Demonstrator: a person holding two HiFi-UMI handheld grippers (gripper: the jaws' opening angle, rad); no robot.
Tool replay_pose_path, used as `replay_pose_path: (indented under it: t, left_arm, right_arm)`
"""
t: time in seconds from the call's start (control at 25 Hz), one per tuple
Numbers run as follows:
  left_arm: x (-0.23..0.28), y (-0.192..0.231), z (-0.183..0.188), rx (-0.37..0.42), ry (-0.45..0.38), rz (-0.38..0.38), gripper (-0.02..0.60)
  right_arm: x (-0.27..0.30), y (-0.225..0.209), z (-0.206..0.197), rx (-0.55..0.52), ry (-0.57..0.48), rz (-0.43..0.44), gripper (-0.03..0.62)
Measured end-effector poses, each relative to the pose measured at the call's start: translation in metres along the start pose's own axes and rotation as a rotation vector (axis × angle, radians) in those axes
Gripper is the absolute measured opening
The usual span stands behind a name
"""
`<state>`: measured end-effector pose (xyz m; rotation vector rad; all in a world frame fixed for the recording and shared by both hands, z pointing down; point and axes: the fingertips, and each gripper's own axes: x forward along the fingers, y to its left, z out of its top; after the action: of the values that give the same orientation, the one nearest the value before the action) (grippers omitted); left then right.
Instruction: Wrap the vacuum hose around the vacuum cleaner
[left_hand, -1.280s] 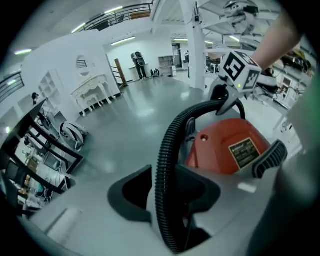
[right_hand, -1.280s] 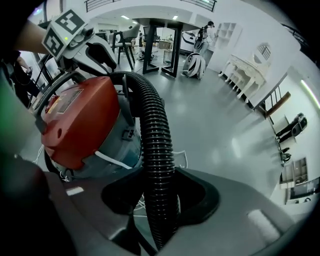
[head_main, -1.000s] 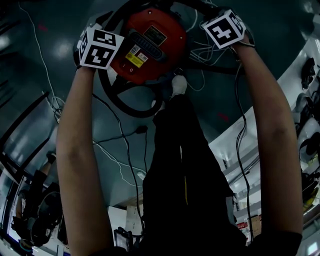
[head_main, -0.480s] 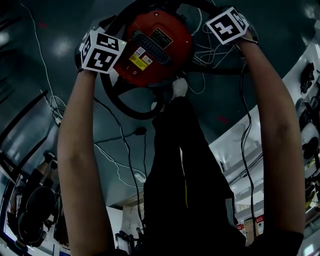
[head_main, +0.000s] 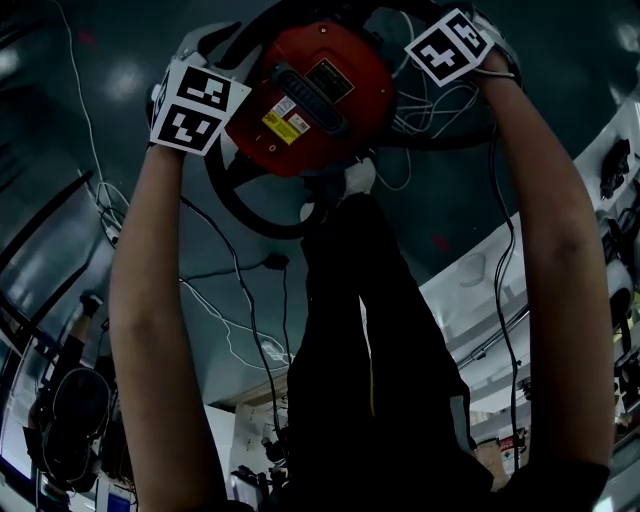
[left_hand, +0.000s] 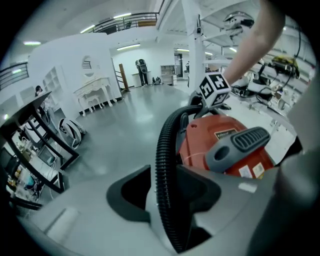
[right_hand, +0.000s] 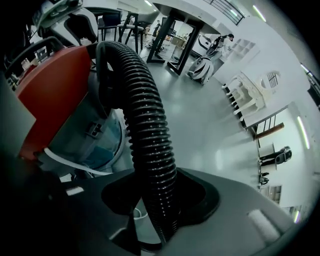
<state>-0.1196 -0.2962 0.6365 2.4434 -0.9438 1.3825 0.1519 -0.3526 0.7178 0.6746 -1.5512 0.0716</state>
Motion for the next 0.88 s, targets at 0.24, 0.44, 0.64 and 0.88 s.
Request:
replay_pose_path:
  t: [0.24, 0.44, 0.64, 0.88]
  left_arm:
    - [0.015, 0.002, 0.025, -0.078, -0.048, -0.069, 0.151]
    - [0.026, -0.005, 0.039, -0.079, -0.046, -0.14, 0.157]
    - [0.032, -0.007, 0.047, -0.087, -0.053, -0.146, 0.158]
    - [0.037, -0.007, 0.054, -0.069, -0.055, -0.149, 0.16]
  right_arm:
    - [-0.003, -0.004, 0.015, -0.112, -0.062, -0.075, 0.169]
    - [-0.007, -0.002, 0.017, -0.094, -0.109, -0.081, 0.209]
    - [-0.015, 0.0, 0.025, -0.096, -0.166, -0.084, 0.245]
    - [-0.024, -0.002, 0.026, -0.096, -0.225, -0.109, 0.269]
